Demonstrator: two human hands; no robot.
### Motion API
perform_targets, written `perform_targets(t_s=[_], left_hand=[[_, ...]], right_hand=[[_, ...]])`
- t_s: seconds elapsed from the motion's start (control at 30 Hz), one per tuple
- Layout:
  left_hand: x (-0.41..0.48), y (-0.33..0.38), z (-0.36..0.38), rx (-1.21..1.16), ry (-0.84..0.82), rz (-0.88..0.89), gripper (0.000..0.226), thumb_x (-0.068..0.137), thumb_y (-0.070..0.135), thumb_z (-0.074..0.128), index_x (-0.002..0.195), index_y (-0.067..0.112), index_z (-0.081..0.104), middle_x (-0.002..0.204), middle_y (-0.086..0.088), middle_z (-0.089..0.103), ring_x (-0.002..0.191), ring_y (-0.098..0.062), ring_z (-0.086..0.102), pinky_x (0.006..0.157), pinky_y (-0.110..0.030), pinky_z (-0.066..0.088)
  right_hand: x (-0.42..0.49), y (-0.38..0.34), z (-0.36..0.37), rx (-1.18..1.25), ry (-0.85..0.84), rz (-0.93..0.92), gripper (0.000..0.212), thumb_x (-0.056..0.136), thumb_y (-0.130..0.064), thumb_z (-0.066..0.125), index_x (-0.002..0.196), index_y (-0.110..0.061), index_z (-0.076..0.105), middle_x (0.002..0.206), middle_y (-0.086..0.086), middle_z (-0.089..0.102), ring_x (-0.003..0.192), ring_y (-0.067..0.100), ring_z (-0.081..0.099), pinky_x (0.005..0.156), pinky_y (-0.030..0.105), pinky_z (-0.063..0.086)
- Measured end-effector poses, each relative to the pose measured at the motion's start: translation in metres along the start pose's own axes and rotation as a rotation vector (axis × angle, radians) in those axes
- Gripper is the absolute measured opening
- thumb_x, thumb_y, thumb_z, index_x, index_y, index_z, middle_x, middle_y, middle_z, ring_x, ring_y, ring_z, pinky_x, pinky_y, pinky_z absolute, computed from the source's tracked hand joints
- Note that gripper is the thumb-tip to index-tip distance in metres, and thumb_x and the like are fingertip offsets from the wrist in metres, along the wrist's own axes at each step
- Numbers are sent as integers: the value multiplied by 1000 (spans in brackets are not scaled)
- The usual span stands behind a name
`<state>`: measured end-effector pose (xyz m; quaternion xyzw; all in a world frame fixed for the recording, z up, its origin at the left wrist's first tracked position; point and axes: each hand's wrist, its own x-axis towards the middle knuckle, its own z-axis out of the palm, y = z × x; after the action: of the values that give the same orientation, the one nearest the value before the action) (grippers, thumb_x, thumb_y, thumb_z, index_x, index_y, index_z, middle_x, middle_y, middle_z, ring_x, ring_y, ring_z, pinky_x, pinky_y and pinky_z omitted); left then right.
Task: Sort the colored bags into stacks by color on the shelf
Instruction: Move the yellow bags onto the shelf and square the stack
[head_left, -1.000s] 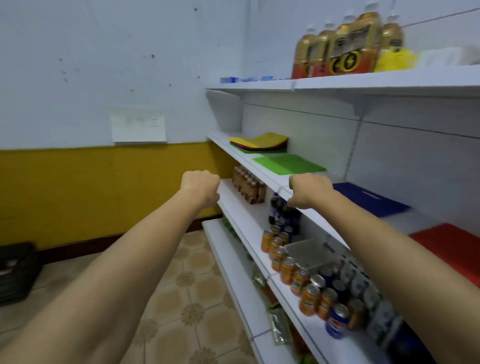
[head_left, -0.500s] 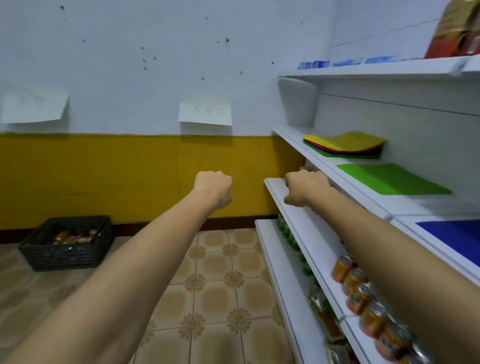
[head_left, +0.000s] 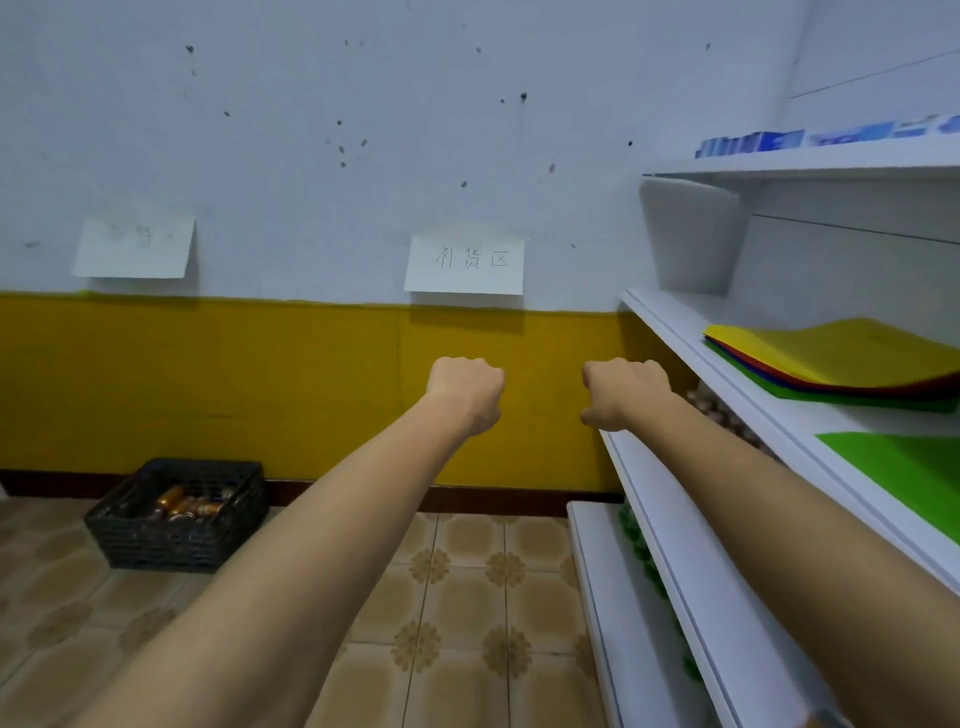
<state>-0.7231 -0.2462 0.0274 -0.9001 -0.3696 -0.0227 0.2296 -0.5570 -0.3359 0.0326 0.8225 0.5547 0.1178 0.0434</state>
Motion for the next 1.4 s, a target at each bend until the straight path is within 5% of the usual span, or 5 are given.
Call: perform_targets(t_s=[0.33, 0.57, 0.87, 1.1, 1.4], left_hand=[[113, 12, 15, -56, 26, -20, 22, 98, 34, 46, 102, 15, 58, 75, 0, 52, 70, -22, 55, 52, -28, 37], [203, 97, 0, -116, 134, 177, 21, 97, 28, 44, 109, 17, 58, 111, -7, 64, 101, -29, 61, 65, -30, 37], [356, 229, -19, -196, 319, 486, 21, 98, 19, 41, 113, 15, 54, 109, -6, 61, 97, -27, 61, 62, -30, 33], [486, 290, -5, -290, 345, 657, 24, 97, 18, 43, 116, 14, 56, 118, -9, 60, 108, -29, 58, 69, -32, 38], [584, 359, 18, -518, 197, 878, 41, 99, 40, 37, 129, 16, 53, 127, -8, 54, 119, -28, 46, 84, -39, 44]], right_hand=[[68, 87, 25, -71, 40, 120, 10, 90, -27, 50, 93, -17, 50, 88, 1, 58, 78, 22, 52, 74, 33, 32], [49, 192, 41, -147, -15, 446, 18, 89, -27, 51, 104, -17, 56, 99, 4, 61, 89, 26, 56, 71, 29, 33], [45, 312, 72, -171, -77, 918, 26, 92, -24, 46, 113, -17, 61, 119, 7, 62, 111, 27, 58, 92, 34, 38], [90, 356, 96, -33, -144, 1254, 37, 96, -40, 43, 122, -16, 55, 123, 9, 58, 113, 29, 57, 86, 32, 39], [131, 383, 148, 335, -25, 1583, 68, 87, -76, 25, 69, -16, 52, 95, 13, 69, 90, 29, 65, 80, 34, 48]])
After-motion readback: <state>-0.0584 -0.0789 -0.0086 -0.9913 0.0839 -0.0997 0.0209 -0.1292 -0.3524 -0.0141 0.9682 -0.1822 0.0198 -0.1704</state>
